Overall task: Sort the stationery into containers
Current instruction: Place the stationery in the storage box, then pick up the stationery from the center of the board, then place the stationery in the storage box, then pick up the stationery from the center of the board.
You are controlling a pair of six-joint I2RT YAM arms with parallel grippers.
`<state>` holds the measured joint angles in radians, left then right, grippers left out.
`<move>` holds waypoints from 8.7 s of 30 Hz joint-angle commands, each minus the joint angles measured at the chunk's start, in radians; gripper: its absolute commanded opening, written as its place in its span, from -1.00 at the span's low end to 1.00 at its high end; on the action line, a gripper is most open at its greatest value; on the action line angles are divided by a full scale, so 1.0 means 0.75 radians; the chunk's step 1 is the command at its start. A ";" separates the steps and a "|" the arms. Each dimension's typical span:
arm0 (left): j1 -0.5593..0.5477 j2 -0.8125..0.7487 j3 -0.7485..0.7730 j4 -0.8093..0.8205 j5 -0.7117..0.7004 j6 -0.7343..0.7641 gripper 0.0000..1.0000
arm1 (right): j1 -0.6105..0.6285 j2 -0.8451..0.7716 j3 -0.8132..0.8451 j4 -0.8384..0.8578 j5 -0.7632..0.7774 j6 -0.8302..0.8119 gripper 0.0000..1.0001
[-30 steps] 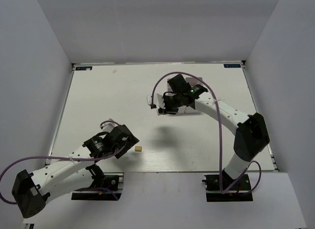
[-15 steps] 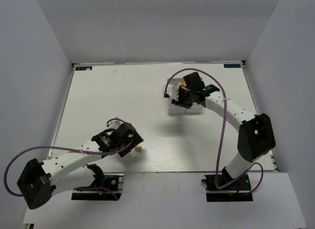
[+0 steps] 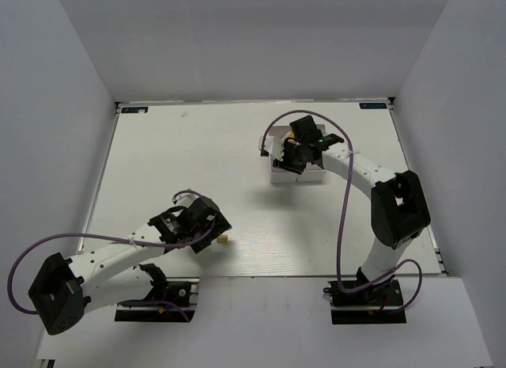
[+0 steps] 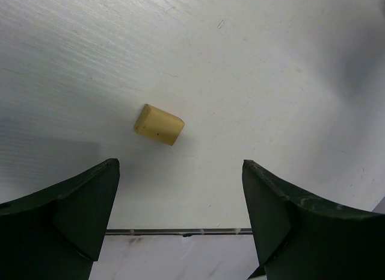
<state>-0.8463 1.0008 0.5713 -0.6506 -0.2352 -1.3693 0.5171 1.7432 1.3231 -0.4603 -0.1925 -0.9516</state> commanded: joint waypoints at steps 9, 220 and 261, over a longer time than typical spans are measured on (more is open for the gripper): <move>0.001 0.054 0.069 -0.006 0.031 0.054 0.80 | -0.008 -0.048 0.064 0.055 -0.044 0.013 0.09; 0.065 -0.307 0.347 -0.232 -0.549 0.104 0.99 | 0.000 -0.118 -0.132 -0.147 -0.863 -0.306 0.48; 0.065 -0.727 0.474 -0.284 -0.570 0.314 0.91 | 0.716 0.817 0.768 0.186 -0.384 0.275 0.36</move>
<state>-0.8001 0.4500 0.8986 -0.8543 -0.6716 -1.1442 1.0538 2.3310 1.8561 -0.3347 -0.4961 -0.7597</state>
